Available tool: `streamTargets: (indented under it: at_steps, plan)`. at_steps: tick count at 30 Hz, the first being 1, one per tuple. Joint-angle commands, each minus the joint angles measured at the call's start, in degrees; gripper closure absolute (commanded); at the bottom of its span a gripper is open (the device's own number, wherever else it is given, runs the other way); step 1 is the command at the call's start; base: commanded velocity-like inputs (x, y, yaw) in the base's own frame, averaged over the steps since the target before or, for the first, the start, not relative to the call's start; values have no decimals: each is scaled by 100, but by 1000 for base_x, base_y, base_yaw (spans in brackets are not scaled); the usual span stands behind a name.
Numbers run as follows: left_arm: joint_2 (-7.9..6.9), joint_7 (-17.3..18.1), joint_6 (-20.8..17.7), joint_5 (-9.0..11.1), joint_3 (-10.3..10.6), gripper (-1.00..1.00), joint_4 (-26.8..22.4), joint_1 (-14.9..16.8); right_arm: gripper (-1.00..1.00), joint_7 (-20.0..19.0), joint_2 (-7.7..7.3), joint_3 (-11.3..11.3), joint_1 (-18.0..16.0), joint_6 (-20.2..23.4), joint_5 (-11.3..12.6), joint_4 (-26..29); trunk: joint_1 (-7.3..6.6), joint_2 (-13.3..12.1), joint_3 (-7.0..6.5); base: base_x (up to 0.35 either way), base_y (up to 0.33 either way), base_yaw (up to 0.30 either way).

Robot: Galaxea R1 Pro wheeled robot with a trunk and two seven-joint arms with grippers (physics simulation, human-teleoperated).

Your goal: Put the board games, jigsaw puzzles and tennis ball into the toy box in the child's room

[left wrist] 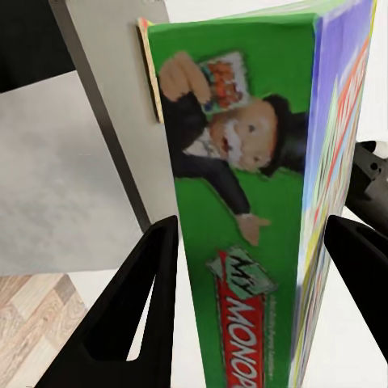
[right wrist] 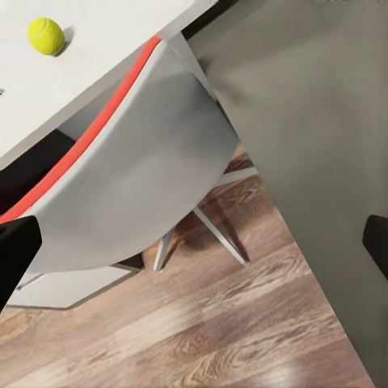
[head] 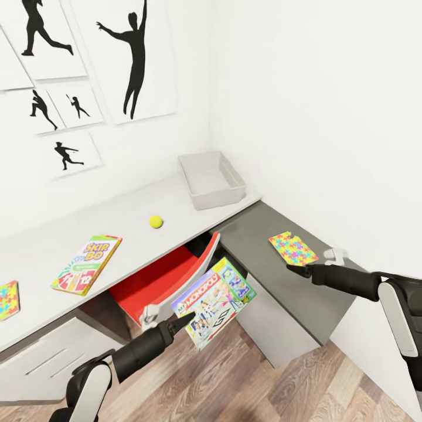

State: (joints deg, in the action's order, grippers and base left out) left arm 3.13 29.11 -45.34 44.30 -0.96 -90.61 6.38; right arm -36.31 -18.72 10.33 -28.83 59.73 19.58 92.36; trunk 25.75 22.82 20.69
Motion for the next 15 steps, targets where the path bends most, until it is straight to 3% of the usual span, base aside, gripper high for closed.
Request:
streamTargets:
  at_steps: [1, 15]
  plan:
    - [6, 14, -28, 1, -8, 100, -2, 4, -100, -44, 0, 4, -4, 27, -32, 3, 3, 10, 0, 0, 0, 0]
    - [-3, -12, -34, -24, -65, 100, 42, 4, -100, -43, 15, 2, 0, 27, -34, 2, 3, 10, -133, 0, 0, 0]
